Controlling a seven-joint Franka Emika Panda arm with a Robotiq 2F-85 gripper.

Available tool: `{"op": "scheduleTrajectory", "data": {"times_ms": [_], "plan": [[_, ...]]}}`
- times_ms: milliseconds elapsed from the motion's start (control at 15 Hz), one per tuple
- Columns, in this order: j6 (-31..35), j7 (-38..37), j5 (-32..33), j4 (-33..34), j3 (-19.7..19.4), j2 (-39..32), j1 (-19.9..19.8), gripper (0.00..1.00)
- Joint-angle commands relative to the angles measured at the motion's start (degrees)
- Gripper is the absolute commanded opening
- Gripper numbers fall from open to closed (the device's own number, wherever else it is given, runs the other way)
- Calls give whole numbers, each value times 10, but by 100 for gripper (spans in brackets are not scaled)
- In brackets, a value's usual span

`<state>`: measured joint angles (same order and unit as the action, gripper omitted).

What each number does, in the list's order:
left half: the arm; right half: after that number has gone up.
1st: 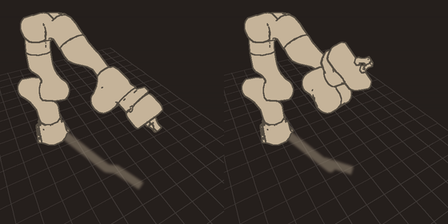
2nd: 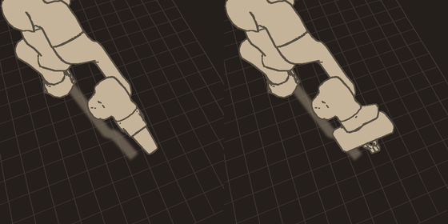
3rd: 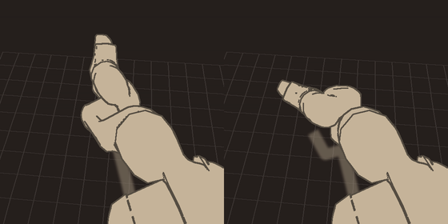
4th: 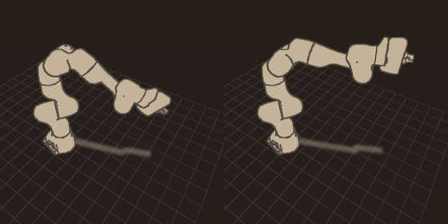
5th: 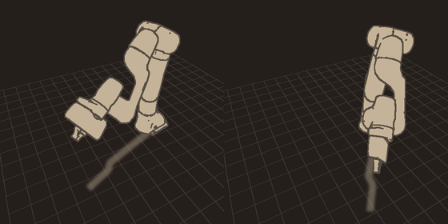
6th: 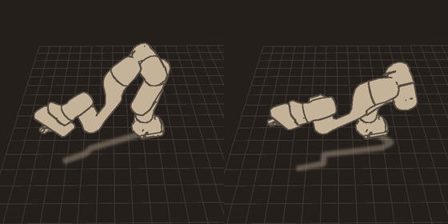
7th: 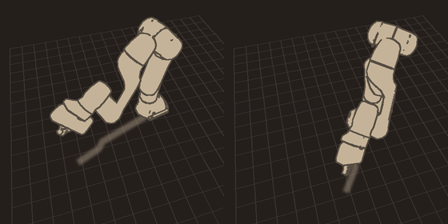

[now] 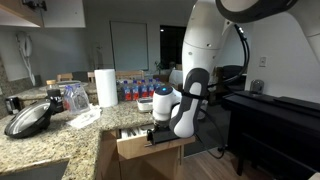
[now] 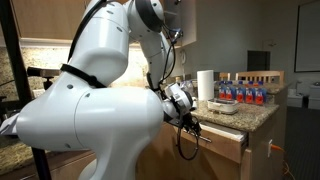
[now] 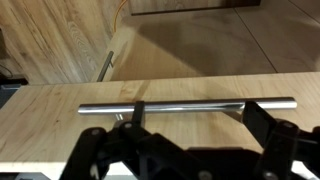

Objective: Close the open drawer

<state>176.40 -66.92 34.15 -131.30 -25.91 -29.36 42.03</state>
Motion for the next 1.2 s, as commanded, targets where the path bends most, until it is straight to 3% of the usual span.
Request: {"op": "scheduleTrajectory", "data": {"times_ms": [0, 467, 667, 733, 1133], "plan": [[-10, 31, -8, 13, 29, 0, -50, 100], [-46, 109, -28, 60, 148, -13, -194, 100], [-69, 137, -29, 84, 180, -23, -232, 100], [-73, 140, -25, 93, 182, -27, -237, 100], [-51, 105, 43, 140, 100, -65, -180, 100]]}}
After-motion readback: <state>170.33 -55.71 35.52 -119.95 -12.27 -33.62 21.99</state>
